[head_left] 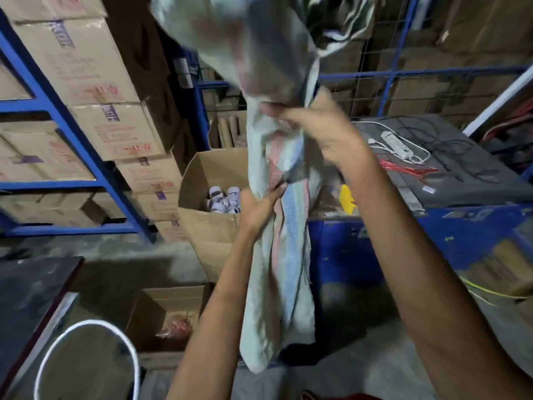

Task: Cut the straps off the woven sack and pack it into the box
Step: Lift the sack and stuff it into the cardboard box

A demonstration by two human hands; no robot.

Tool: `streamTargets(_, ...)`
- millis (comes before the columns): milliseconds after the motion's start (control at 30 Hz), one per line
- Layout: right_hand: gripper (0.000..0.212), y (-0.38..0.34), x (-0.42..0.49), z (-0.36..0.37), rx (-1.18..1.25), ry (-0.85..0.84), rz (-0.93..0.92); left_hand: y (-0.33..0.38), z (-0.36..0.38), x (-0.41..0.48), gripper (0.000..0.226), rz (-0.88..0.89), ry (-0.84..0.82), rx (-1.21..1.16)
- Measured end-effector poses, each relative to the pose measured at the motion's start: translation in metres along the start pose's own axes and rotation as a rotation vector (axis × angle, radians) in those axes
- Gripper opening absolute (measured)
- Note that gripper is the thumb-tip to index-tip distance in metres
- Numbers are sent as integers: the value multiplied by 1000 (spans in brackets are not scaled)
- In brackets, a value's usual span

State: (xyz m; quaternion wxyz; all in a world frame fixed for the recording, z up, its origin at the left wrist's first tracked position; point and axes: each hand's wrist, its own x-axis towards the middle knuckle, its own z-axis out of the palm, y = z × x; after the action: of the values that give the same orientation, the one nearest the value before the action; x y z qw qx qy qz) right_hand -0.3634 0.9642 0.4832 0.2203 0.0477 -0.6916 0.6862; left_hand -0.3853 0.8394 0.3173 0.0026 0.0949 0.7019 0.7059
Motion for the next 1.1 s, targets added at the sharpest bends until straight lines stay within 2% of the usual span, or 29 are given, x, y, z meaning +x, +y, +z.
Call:
streamTargets(67,88,9,-7,-34,3,41,-1,29,-5,18,33,-75,39,-120)
streamTargets(133,107,40,-30,-66,-71,93,21,52,-11,30,40,-119,-4,-241)
streamTargets(200,127,86,-65,-68,-207,-28,181,73,-10,36,36,-183,-87,-385)
streamTargets(233,130,106,-78,-62,-249,-125,258,84,-7,36,39,-227,-141,-434)
streamTargets(267,122,123,-89,-49,-237,-214,346,92,-1,36,44,-256,-216,-482)
streamTargets(300,99,137,-98,-35,-190,-238,408,101,6,32,47,-274,-264,-526)
streamTargets(367,42,156,-106,-8,-88,-136,488,112,20,28,47,-304,-269,-550)
streamTargets(400,31,162,-106,0,-48,-72,508,115,23,27,46,-308,-232,-531)
streamTargets(467,27,160,-102,3,4,21,527,124,12,27,46,-255,-139,-362)
streamTargets(533,31,157,-93,-9,-72,67,538,132,-15,31,60,-181,-53,135)
streamTargets(600,43,148,-82,-26,-337,88,532,133,-52,36,78,-140,42,771)
streamTargets(633,46,142,-76,-35,-483,100,515,136,-68,36,71,-49,127,960)
streamTargets(667,49,135,-72,-42,-634,105,485,139,-76,34,55,112,221,995)
streamTargets(733,55,116,-65,-50,-892,63,400,146,-70,26,31,433,329,767)
streamTargets(800,56,97,-58,-51,-1021,-4,267,157,-49,25,33,641,234,628)
streamTargets(867,52,76,-53,-49,-1054,-36,113,158,-34,38,38,735,-1,744)
streamTargets(900,49,65,-51,-49,-1035,-13,47,156,-31,49,43,717,-109,837)
streamTargets(967,49,41,-44,-54,-909,73,-68,153,-31,68,51,529,-244,961)
streamTargets(1033,46,19,-34,-63,-694,122,-132,144,-35,77,60,292,-326,951)
streamTargets(1100,39,-1,-24,-76,-507,119,-181,140,-38,79,85,195,-359,867)
